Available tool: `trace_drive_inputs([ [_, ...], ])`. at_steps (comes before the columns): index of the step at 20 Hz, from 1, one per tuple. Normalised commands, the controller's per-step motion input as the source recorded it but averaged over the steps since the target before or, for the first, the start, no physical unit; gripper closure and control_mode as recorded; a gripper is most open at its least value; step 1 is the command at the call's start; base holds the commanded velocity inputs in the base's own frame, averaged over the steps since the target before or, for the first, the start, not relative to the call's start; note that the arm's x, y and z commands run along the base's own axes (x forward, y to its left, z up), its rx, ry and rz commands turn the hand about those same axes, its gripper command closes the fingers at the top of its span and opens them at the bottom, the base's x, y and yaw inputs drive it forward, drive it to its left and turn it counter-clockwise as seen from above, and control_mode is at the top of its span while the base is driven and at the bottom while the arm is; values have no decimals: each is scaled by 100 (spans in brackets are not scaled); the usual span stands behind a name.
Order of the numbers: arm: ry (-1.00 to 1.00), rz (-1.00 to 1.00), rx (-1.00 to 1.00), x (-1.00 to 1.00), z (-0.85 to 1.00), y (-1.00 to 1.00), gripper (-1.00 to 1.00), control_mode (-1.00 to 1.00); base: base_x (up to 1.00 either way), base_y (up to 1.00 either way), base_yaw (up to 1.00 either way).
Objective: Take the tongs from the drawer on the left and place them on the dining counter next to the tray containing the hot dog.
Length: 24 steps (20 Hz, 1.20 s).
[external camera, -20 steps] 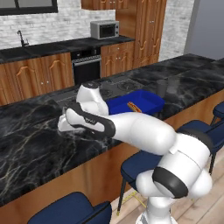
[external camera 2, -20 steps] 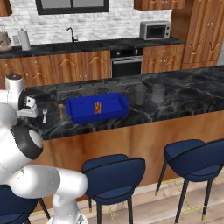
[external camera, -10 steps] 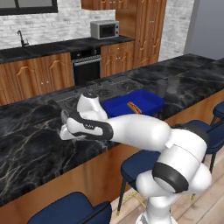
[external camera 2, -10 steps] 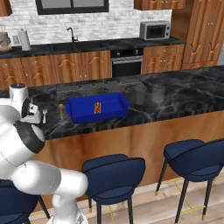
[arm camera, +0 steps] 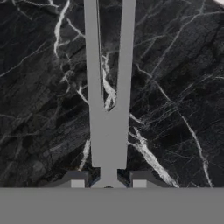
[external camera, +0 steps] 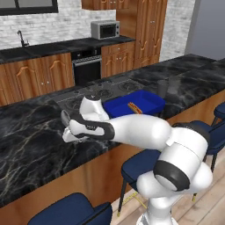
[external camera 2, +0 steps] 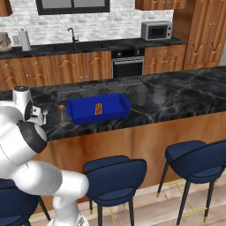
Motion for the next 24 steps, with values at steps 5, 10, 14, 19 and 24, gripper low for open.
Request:
trace_drive_inputs([
  [5, 0, -1, 0, -8, 5, -1, -100, -100, 0, 0, 0],
  [10, -16, -3, 0, -32, 74, -5, -100, -100, 0, 0, 0],
  [14, -3, -2, 0, -61, 70, -69, -100, -100, 0, 0, 0],
  [19, 0, 0, 0, -93, 51, -100, -100, -100, 0, 0, 0],
  [24, -1, 0, 0, -100, 29, -100, -100, -100, 0, 0, 0],
])
